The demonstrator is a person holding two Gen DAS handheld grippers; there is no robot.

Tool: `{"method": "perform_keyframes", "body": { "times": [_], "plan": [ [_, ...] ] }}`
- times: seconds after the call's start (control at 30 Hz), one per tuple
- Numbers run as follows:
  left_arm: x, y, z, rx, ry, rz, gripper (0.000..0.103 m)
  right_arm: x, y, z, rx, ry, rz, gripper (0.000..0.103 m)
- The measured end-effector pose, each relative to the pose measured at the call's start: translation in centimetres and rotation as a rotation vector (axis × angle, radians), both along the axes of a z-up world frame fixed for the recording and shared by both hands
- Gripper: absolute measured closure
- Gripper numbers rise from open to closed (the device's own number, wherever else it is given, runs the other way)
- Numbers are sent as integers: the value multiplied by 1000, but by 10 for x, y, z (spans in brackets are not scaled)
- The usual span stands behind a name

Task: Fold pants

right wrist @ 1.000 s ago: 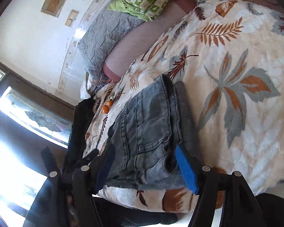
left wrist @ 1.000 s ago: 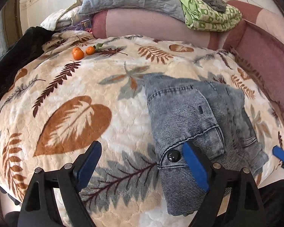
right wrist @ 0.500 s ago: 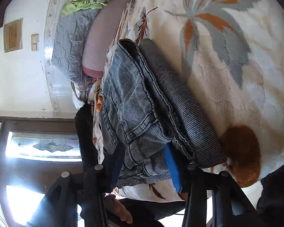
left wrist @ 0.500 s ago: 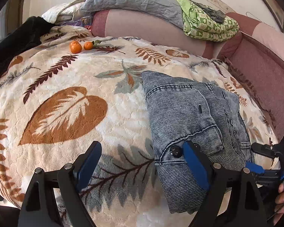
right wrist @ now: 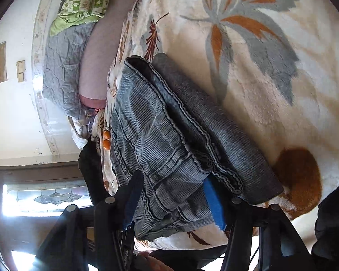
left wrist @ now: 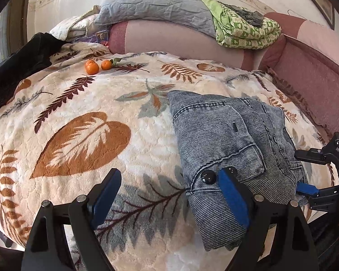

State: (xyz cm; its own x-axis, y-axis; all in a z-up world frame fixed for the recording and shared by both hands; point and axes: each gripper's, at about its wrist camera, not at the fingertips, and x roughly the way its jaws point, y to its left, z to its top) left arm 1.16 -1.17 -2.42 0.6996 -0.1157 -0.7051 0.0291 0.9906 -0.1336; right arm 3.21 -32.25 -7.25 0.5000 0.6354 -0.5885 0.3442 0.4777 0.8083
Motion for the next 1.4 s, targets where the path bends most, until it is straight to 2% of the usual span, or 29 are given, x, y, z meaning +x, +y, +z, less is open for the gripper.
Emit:
{"method": "perform_keyframes", "body": {
  "times": [0.07, 0.1, 0.13, 0.27, 0.37, 0.4, 0.47, 0.5, 0.53, 0.57, 0.6, 0.63, 0.67, 0.73, 0.8, 0.97, 1.0, 1.03, 1.07, 1.1, 1.13, 1.17, 1.2, 1.23, 1.27, 1.4],
  "plan": [
    [0, 0, 0, 2, -1, 3, 15, 1, 4, 12, -78, -48, 34, 63],
    [-1, 1, 0, 0, 0, 2, 15, 0, 5, 18, -109, -71, 43, 86],
    [-1, 1, 0, -1, -2, 2, 15, -2, 4, 25, -128, -96, 50, 91],
    [-2, 0, 0, 9, -10, 0, 15, -15, 8, 54, -265, -186, 97, 93],
    [-5, 1, 10, 7, -23, -2, 15, -26, 15, 39, -382, -154, 148, 97],
    [-10, 3, 18, -2, -63, 6, 15, -28, 15, 26, -408, -131, 159, 97],
    [-23, 6, 36, -14, -185, 33, 15, -33, 6, 11, -390, -138, 155, 99],
    [-27, 5, 40, -5, -218, 43, 15, -32, 5, 13, -386, -135, 152, 99],
    [-25, 1, 39, 16, -213, 44, 14, -31, 7, 16, -400, -136, 160, 99],
    [-17, -7, 30, 56, -155, 25, 13, -30, 10, 18, -431, -135, 179, 99],
    [-4, -19, 12, 118, -40, -22, 13, -28, 13, 19, -448, -132, 195, 98],
    [4, -29, -7, 188, 40, -35, 13, -27, 13, 20, -447, -128, 202, 98],
    [1, -28, -8, 181, 0, -8, 12, -26, 11, 21, -435, -116, 200, 96],
    [0, -27, -1, 186, 13, -11, 13, -26, 8, 31, -439, -112, 198, 95],
    [-2, -26, -2, 204, -3, -24, 13, -32, 10, 54, -508, -168, 191, 93],
    [-1, -23, -2, 177, 18, -17, 13, -22, 31, 110, -580, -328, 216, 93],
    [-1, -25, -3, 178, 19, -16, 13, -17, 33, 112, -577, -342, 228, 86],
    [0, -25, -3, 179, 19, -16, 13, -10, 38, 112, -571, -338, 241, 74],
    [0, -25, -3, 179, 19, -17, 13, -3, 43, 107, -560, -328, 258, 67],
    [0, -25, -3, 178, 20, -18, 13, 4, 50, 97, -569, -310, 276, 53],
    [0, -24, -3, 173, 22, -20, 13, 10, 54, 81, -610, -267, 296, 49],
    [0, -22, -3, 160, 26, -26, 13, 14, 58, 59, -642, -194, 330, 49],
    [0, -21, -3, 145, 35, -33, 13, 15, 55, 34, -612, -144, 361, 50],
    [0, -19, -3, 132, 35, -29, 13, 8, 52, 32, -616, -206, 335, 53],
    [0, -18, -4, 123, 40, -30, 13, 4, 53, 35, -635, -215, 340, 56],
    [1, -15, -4, 88, 60, -26, 13, 3, 56, 40, -658, -195, 356, 56]
  ]
}}
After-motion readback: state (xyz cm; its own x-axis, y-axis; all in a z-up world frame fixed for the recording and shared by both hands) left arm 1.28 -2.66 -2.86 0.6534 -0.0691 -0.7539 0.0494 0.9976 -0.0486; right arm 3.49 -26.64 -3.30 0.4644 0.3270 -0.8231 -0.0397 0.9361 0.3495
